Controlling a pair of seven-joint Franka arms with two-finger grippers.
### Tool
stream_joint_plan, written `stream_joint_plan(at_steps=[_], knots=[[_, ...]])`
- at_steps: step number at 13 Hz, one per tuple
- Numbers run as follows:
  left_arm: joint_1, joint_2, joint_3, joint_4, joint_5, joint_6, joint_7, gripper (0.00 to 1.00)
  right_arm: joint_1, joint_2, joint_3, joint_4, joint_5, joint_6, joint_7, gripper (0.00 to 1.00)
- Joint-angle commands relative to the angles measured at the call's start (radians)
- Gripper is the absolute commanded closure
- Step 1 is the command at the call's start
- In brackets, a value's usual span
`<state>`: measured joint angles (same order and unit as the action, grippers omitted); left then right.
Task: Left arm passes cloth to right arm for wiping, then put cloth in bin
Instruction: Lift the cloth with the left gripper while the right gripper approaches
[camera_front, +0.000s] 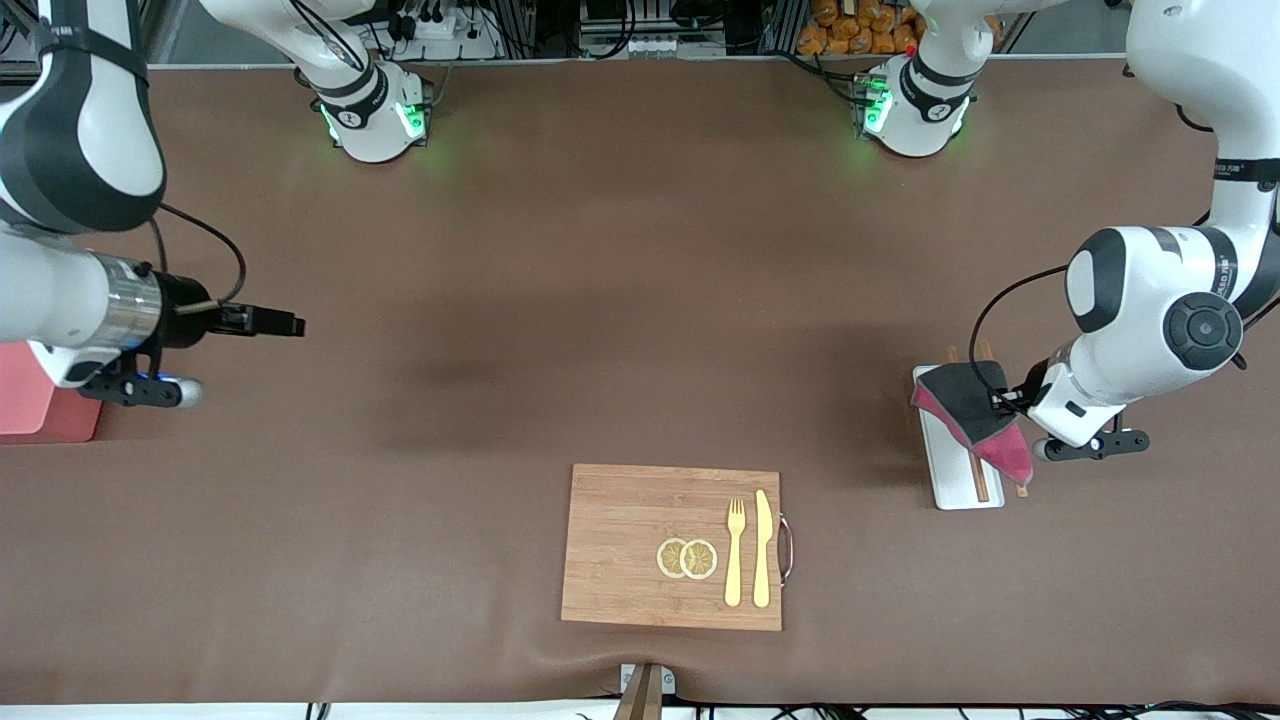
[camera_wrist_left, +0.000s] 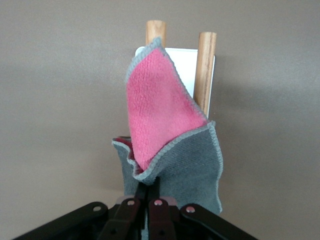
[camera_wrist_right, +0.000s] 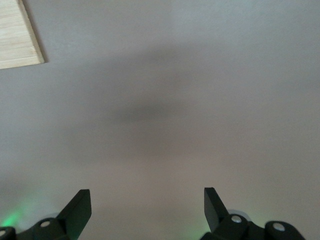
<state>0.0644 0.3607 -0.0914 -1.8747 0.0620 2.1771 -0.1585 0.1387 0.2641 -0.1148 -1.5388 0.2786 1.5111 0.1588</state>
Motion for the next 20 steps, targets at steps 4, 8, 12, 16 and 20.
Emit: stream_joint_plan(at_steps=[4,8,12,16,20], knots=[[0.009,-0.106,-0.080,0.000,0.004,-0.038,0.004,1.00,0.074,0.079,-0.005,0.019,0.068,0.075,0.137,0.00],[0.005,-0.198,-0.171,0.022,-0.092,-0.131,-0.015,1.00,0.124,0.095,-0.005,0.016,0.070,0.107,0.237,0.00],[-0.004,-0.171,-0.312,0.098,-0.167,-0.177,-0.205,1.00,0.153,0.122,-0.005,0.019,0.129,0.155,0.413,0.00],[-0.111,-0.112,-0.381,0.181,-0.249,-0.160,-0.499,1.00,0.160,0.150,-0.005,0.026,0.220,0.207,0.562,0.00],[-0.273,-0.019,-0.380,0.269,-0.243,-0.111,-0.755,1.00,0.219,0.170,-0.005,0.028,0.329,0.280,0.717,0.00]])
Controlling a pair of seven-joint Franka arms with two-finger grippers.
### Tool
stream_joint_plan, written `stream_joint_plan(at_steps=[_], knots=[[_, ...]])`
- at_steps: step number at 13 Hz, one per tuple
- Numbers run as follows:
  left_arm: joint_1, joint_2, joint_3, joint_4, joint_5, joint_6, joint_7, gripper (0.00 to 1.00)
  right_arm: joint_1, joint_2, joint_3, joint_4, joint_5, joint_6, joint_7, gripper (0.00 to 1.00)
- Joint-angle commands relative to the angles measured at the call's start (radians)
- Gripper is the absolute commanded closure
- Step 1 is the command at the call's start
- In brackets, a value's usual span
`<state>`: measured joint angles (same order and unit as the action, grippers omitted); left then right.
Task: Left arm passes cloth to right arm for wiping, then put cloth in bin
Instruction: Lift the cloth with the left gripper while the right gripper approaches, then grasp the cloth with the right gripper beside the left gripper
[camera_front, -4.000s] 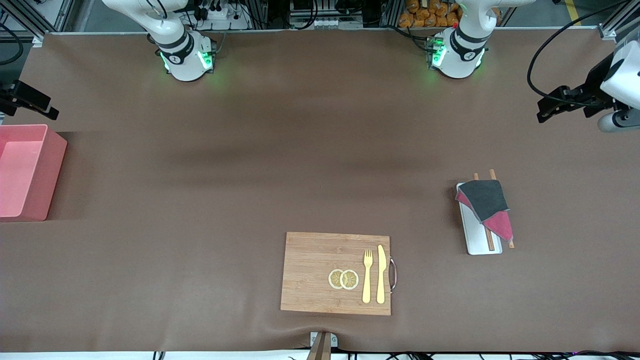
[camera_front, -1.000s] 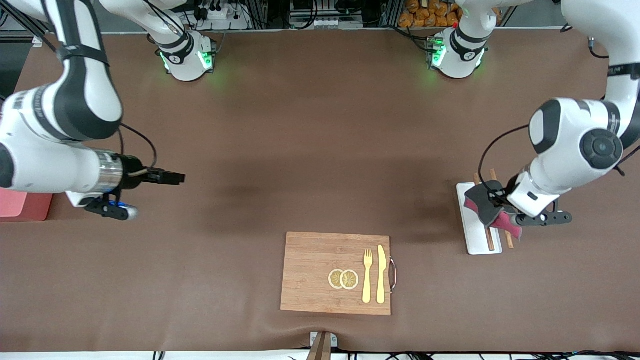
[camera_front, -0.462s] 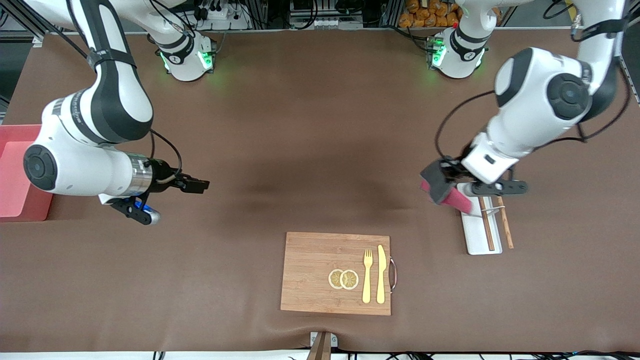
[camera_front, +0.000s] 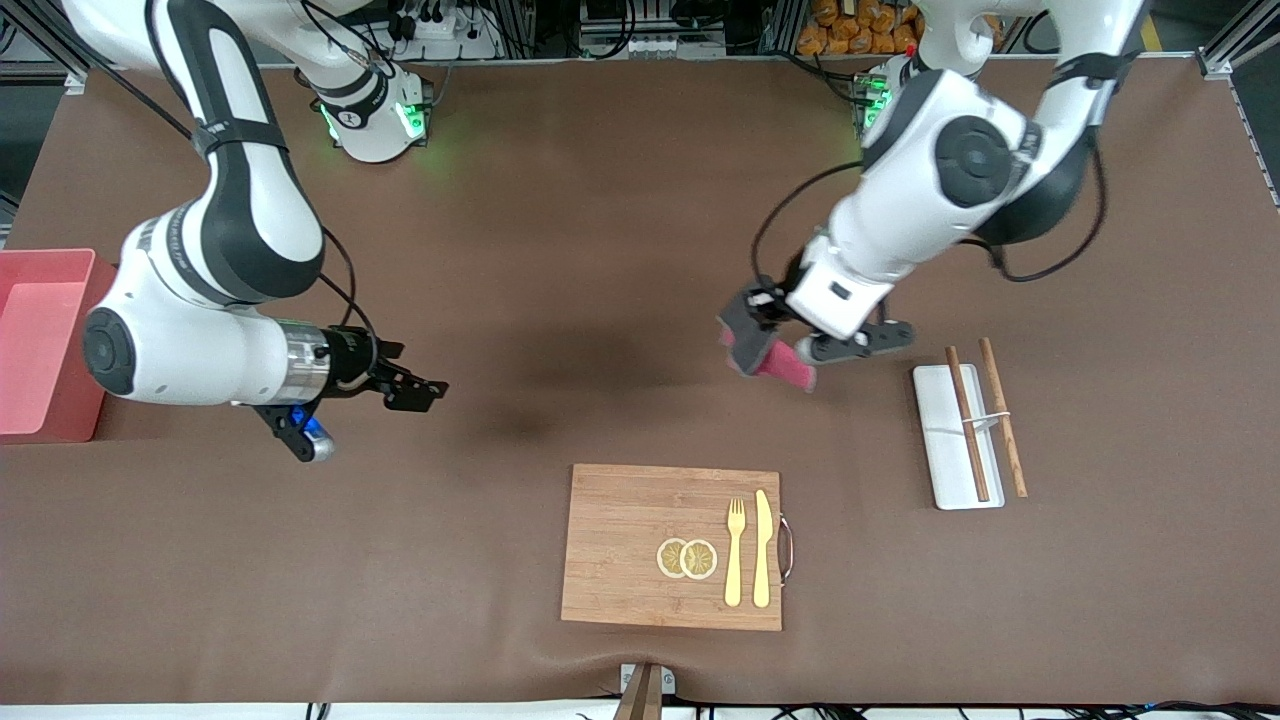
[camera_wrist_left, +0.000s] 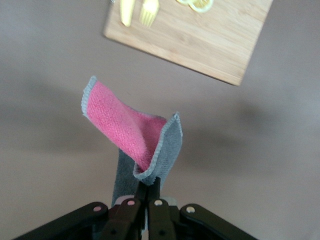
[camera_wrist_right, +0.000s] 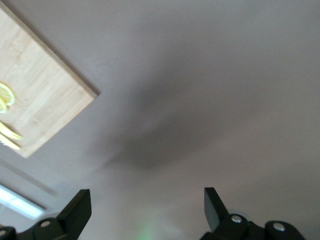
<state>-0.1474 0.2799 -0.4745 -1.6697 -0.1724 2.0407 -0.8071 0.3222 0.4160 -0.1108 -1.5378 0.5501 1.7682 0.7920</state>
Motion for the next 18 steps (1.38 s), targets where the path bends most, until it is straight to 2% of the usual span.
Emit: stream_joint_plan(at_steps=[1,3,5,8,11,14,18], knots=[[-0.083,0.094,0.004,0.088,-0.006,0.053,-0.182,1.00,0.050,0.024,-0.009,0.027,0.076,0.028,0.116,0.00],[-0.158,0.133,0.008,0.123,0.010,0.084,-0.297,1.00,0.084,0.027,-0.009,0.027,0.108,0.034,0.179,0.00],[-0.173,0.157,0.005,0.126,0.007,0.122,-0.364,1.00,0.139,0.032,-0.009,0.025,0.175,0.083,0.202,0.00],[-0.242,0.200,0.010,0.180,0.010,0.156,-0.487,1.00,0.190,0.043,-0.009,0.025,0.162,0.109,0.194,0.00],[-0.248,0.228,0.007,0.205,0.004,0.242,-0.573,1.00,0.209,0.069,-0.009,0.025,0.162,0.131,0.147,0.00],[-0.255,0.231,0.005,0.205,-0.001,0.282,-0.618,1.00,0.207,0.083,-0.009,0.025,0.157,0.122,-0.069,0.00],[-0.255,0.242,0.008,0.217,-0.056,0.337,-0.633,1.00,0.229,0.083,-0.009,0.036,0.160,0.114,-0.088,0.00]])
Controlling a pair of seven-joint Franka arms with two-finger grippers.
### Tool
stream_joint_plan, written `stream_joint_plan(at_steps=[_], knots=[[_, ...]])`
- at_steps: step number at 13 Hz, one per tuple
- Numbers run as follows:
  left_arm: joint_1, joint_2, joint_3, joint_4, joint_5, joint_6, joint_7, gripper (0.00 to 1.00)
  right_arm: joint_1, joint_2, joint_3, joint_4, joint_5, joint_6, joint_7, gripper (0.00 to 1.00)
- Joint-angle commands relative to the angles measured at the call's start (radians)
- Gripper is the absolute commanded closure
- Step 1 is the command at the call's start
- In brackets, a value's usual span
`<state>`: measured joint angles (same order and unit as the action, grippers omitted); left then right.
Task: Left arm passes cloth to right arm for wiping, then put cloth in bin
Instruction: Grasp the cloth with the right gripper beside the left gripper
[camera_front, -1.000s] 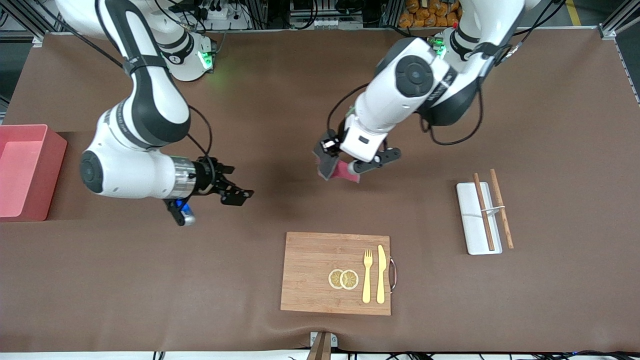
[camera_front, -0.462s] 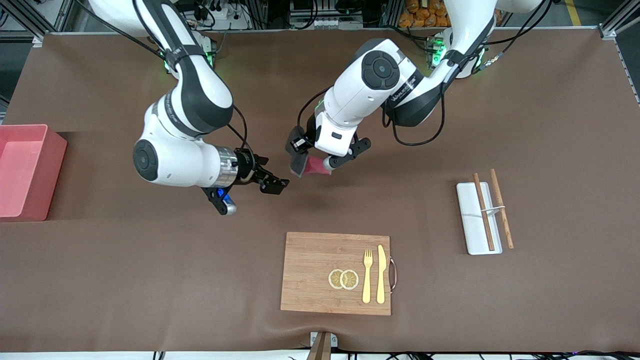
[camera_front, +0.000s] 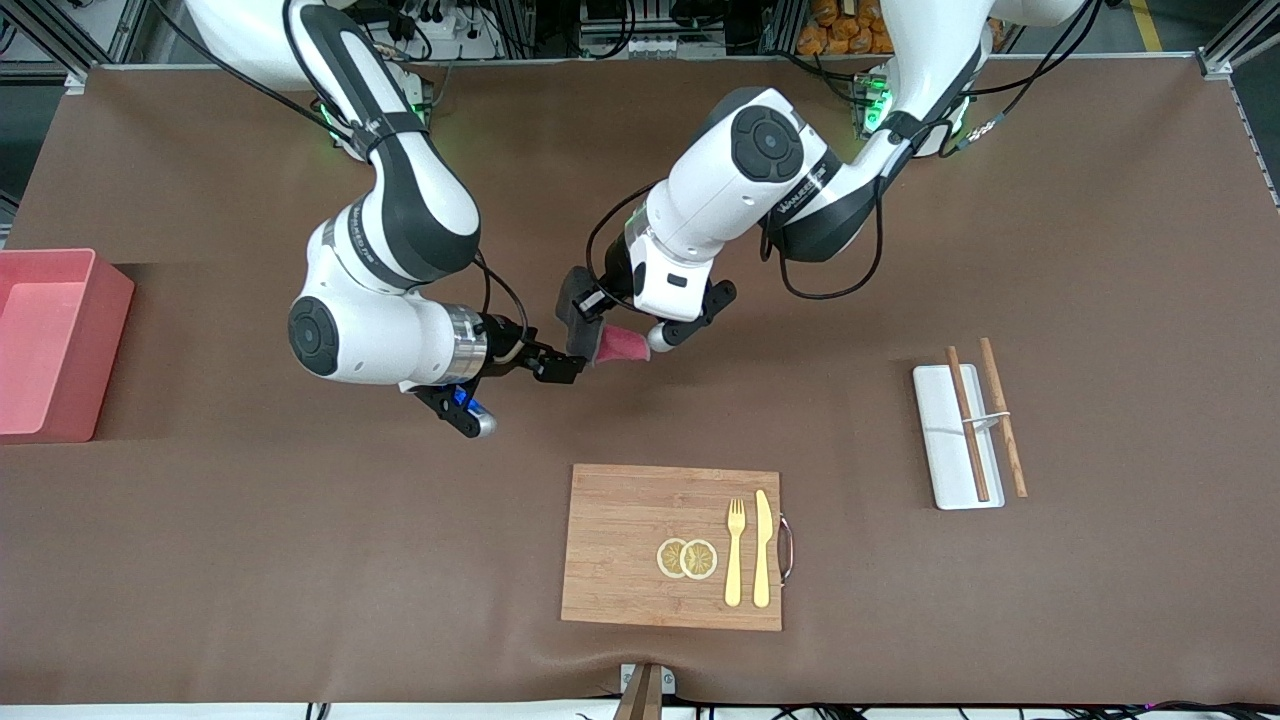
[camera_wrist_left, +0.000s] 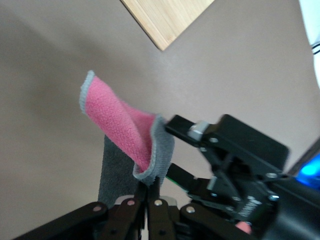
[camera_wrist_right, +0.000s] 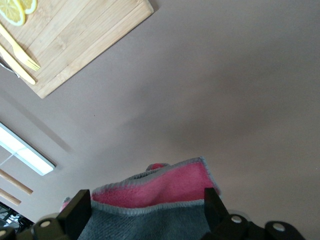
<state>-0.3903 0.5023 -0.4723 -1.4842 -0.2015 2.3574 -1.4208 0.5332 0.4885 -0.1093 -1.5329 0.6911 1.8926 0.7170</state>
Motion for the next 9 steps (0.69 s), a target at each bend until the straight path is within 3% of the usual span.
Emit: stream_joint_plan(at_steps=[1,8,9], knots=[[-0.012,0.019,0.004,0.032,-0.029,0.020,-0.020,1.00,0.019,0.010,-0.010,0.043,0.019,-0.012,-0.024,0.00],[-0.004,0.021,0.004,0.028,-0.032,0.020,-0.043,1.00,0.047,0.012,-0.012,0.054,0.013,-0.010,-0.030,0.00],[-0.005,0.021,0.004,0.028,-0.032,0.020,-0.043,1.00,0.047,0.012,-0.010,0.054,0.015,-0.012,-0.030,0.25]])
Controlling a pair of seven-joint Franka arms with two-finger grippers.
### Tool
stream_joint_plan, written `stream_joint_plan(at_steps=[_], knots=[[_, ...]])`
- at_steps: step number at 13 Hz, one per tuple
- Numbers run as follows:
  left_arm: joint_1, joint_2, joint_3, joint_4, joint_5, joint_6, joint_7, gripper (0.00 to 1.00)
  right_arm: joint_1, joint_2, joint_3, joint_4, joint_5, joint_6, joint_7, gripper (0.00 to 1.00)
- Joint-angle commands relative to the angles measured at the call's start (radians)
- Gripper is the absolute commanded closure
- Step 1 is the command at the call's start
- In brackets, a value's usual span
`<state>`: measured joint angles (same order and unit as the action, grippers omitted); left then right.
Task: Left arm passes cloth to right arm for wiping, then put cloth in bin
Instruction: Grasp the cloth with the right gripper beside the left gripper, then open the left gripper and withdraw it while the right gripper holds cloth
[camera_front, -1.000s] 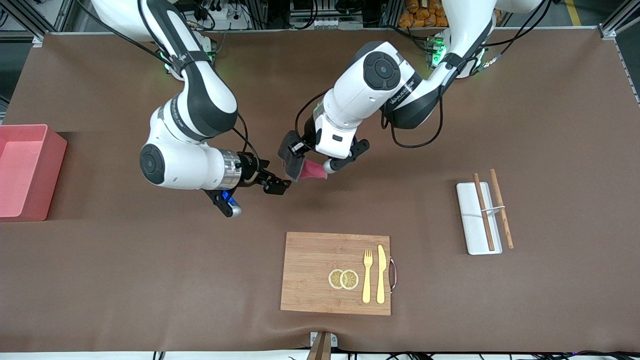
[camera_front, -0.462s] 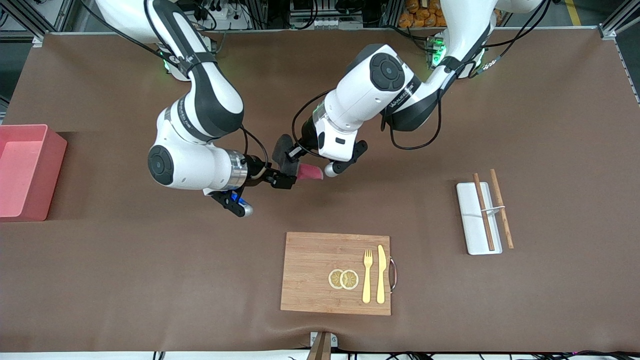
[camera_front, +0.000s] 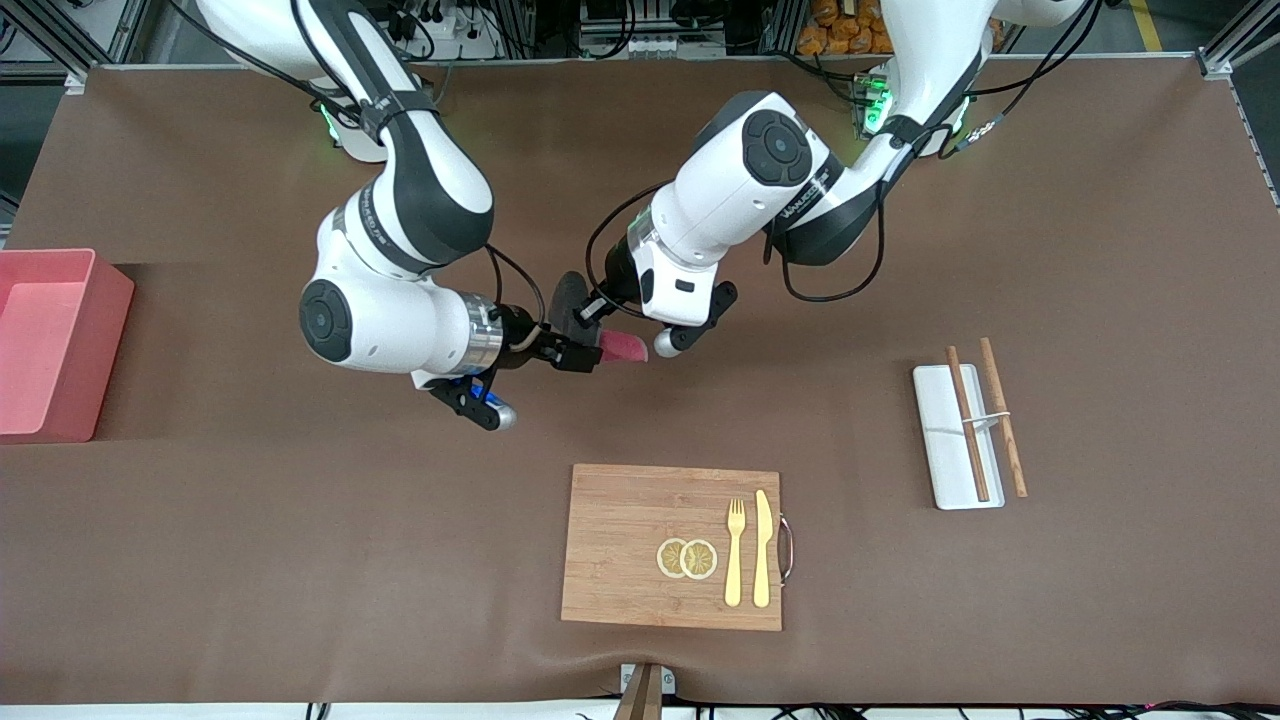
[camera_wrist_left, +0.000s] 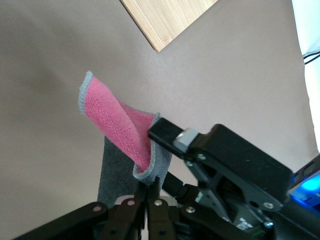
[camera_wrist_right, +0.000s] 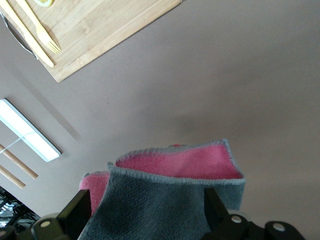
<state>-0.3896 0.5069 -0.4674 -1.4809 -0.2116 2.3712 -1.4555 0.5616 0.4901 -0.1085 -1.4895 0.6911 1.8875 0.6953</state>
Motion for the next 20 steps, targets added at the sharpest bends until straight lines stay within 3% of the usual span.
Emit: stream_joint_plan(at_steps=[1,2,10,11,13,16,18,20], knots=[[-0.008,0.016,0.000,0.025,-0.020,0.006,-0.008,1.00,0.018,0.011,-0.011,0.009,0.015,-0.008,-0.010,0.66],[-0.012,0.016,0.000,0.025,-0.022,0.006,-0.008,1.00,0.018,0.011,-0.011,0.009,0.018,-0.010,-0.010,1.00],[-0.012,0.022,-0.002,0.027,-0.020,0.006,-0.011,1.00,-0.009,0.008,-0.014,0.008,0.013,-0.013,-0.010,1.00],[-0.012,0.012,-0.004,0.027,-0.019,0.002,-0.012,0.75,-0.012,0.008,-0.017,0.008,0.007,-0.027,-0.010,1.00],[0.009,-0.036,0.001,0.022,-0.005,-0.029,-0.006,0.00,-0.041,0.008,-0.017,0.006,-0.048,-0.059,-0.017,1.00],[0.066,-0.117,0.033,0.022,0.030,-0.192,-0.006,0.00,-0.060,0.007,-0.017,-0.031,-0.160,-0.074,-0.028,1.00],[0.147,-0.165,0.032,0.022,0.122,-0.309,0.016,0.00,-0.069,0.008,-0.019,-0.078,-0.334,-0.065,-0.028,1.00],[0.224,-0.205,0.032,0.022,0.181,-0.442,0.193,0.00,-0.121,0.021,-0.017,-0.107,-0.430,-0.059,-0.037,1.00]])
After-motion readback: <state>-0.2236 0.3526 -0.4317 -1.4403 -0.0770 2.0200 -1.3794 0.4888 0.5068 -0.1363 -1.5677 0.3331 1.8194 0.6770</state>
